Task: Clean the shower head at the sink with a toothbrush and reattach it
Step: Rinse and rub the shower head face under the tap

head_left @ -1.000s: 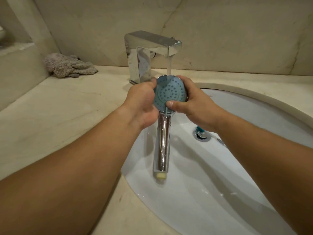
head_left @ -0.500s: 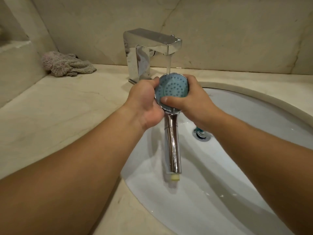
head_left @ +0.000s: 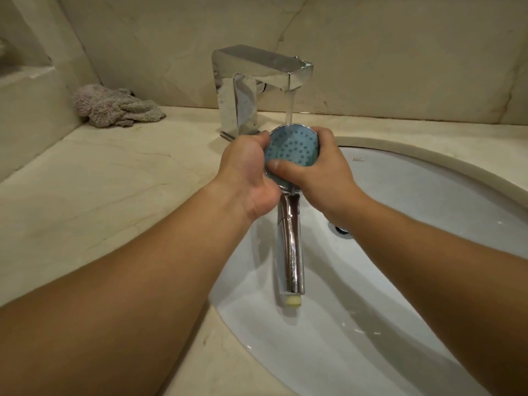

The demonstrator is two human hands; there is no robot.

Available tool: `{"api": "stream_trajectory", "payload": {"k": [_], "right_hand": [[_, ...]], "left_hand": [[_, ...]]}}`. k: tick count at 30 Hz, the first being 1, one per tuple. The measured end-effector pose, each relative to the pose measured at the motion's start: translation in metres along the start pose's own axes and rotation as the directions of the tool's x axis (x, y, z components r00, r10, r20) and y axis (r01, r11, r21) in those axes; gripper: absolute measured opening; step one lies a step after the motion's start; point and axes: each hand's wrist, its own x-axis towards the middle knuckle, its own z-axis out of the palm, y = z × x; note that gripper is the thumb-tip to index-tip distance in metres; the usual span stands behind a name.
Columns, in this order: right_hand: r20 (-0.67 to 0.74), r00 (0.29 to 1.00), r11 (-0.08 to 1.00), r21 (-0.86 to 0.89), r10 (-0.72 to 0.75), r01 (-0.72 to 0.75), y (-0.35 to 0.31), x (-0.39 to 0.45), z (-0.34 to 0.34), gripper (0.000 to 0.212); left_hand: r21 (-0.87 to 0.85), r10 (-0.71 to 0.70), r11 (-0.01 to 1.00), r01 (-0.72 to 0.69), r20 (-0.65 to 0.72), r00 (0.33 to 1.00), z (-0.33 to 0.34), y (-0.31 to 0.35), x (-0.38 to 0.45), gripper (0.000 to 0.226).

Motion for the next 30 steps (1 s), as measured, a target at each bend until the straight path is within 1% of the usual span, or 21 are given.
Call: {"api": "stream_trajectory", "payload": {"k": [2, 3, 4, 5, 6, 8, 9, 10, 13, 14, 15, 16, 17, 19, 20, 21, 24, 25, 26, 27, 30], "right_hand": [[-0.143, 0.989, 1.0, 0.017, 0.028, -0.026, -0.002, -0.002, 0.012, 0.067], [-0.192, 0.981, 0.999, 0.019, 0.036, -0.033, -0.004, -0.001, 0.016, 0.066], [-0.211, 0.977, 0.999, 0.002, 0.034, -0.034, -0.004, -0.001, 0.018, 0.065], [-0.19, 0.981, 0.999, -0.014, 0.032, -0.035, -0.004, 0.001, 0.017, 0.064], [-0.13, 0.991, 0.999, -0.006, 0.038, -0.04, -0.004, 0.002, 0.014, 0.063], [0.028, 0.998, 0.997, 0.063, 0.051, -0.053, -0.002, 0.001, 0.004, 0.066], [0.061, 0.997, 0.995, 0.087, 0.046, -0.051, -0.002, 0.0, 0.001, 0.067], [0.037, 0.998, 0.994, 0.096, 0.042, -0.046, -0.001, -0.001, 0.0, 0.067], [-0.17, 0.983, 0.994, 0.093, 0.068, -0.053, -0.004, -0.003, 0.011, 0.059], [-0.206, 0.976, 0.995, 0.083, 0.074, -0.058, -0.004, -0.002, 0.015, 0.058], [-0.209, 0.974, 0.995, 0.073, 0.083, -0.069, -0.005, -0.001, 0.017, 0.058], [-0.173, 0.98, 0.993, 0.082, 0.095, -0.082, -0.006, 0.0, 0.017, 0.056], [-0.105, 0.988, 0.987, 0.125, 0.11, -0.096, -0.006, 0.001, 0.014, 0.053], [0.047, 0.994, 0.961, 0.255, 0.1, -0.109, -0.006, 0.003, 0.003, 0.048], [0.083, 0.993, 0.95, 0.293, 0.083, -0.104, -0.005, 0.003, -0.001, 0.046], [0.07, 0.994, 0.949, 0.302, 0.078, -0.096, -0.005, 0.003, -0.002, 0.045], [-0.12, 0.983, 0.961, 0.255, 0.141, -0.107, -0.006, 0.002, 0.009, 0.045], [-0.154, 0.976, 0.965, 0.235, 0.152, -0.113, -0.007, 0.001, 0.013, 0.046], [-0.149, 0.976, 0.968, 0.221, 0.158, -0.123, -0.009, 0.002, 0.015, 0.045], [-0.106, 0.981, 0.964, 0.227, 0.163, -0.136, -0.011, 0.002, 0.015, 0.042], [0.089, 0.983, 0.928, 0.326, 0.161, -0.181, -0.013, 0.004, 0.001, 0.032]], "left_hand": [[0.006, 0.011, 1.0, -0.011, -0.008, 1.0, 0.002, 0.0, -0.001, 0.04], [0.006, 0.013, 1.0, -0.013, -0.012, 1.0, 0.003, 0.0, -0.002, 0.04], [0.002, 0.009, 1.0, -0.009, -0.011, 1.0, 0.003, 0.001, -0.002, 0.04], [0.001, -0.002, 1.0, 0.002, -0.008, 1.0, 0.003, 0.003, -0.002, 0.04], [0.002, -0.018, 1.0, 0.018, -0.007, 1.0, 0.002, 0.005, -0.002, 0.04], [-0.003, -0.043, 0.999, 0.043, 0.001, 0.999, 0.0, 0.009, -0.004, 0.04], [-0.004, -0.051, 0.999, 0.051, 0.007, 0.999, 0.001, 0.008, -0.005, 0.04], [0.002, -0.053, 0.999, 0.053, 0.006, 0.999, 0.003, 0.007, -0.006, 0.041], [0.006, -0.038, 0.999, 0.038, -0.016, 0.999, 0.008, 0.0, -0.006, 0.041], [0.002, -0.038, 0.999, 0.038, -0.019, 0.999, 0.008, 0.0, -0.006, 0.041], [-0.005, -0.041, 0.999, 0.041, -0.02, 0.999, 0.006, 0.0, -0.005, 0.042], [-0.01, -0.045, 0.999, 0.045, -0.018, 0.999, 0.004, 0.003, -0.004, 0.042], [-0.013, -0.05, 0.999, 0.05, -0.008, 0.999, 0.002, 0.006, -0.005, 0.042], [-0.009, -0.062, 0.998, 0.062, 0.016, 0.998, 0.001, 0.009, -0.006, 0.042], [0.004, -0.064, 0.998, 0.064, 0.026, 0.998, 0.002, 0.009, -0.007, 0.043], [0.019, -0.062, 0.998, 0.061, 0.027, 0.998, 0.004, 0.007, -0.008, 0.043], [0.046, -0.028, 0.999, 0.028, -0.003, 1.0, 0.008, 0.0, -0.008, 0.043], [0.044, -0.019, 0.999, 0.019, -0.007, 1.0, 0.007, -0.001, -0.007, 0.042], [0.035, -0.014, 0.999, 0.014, -0.015, 1.0, 0.006, 0.0, -0.006, 0.041], [0.031, -0.012, 0.999, 0.013, -0.016, 1.0, 0.004, 0.002, -0.006, 0.041], [0.043, -0.018, 0.999, 0.018, 0.001, 1.0, 0.001, 0.007, -0.006, 0.044]]}}
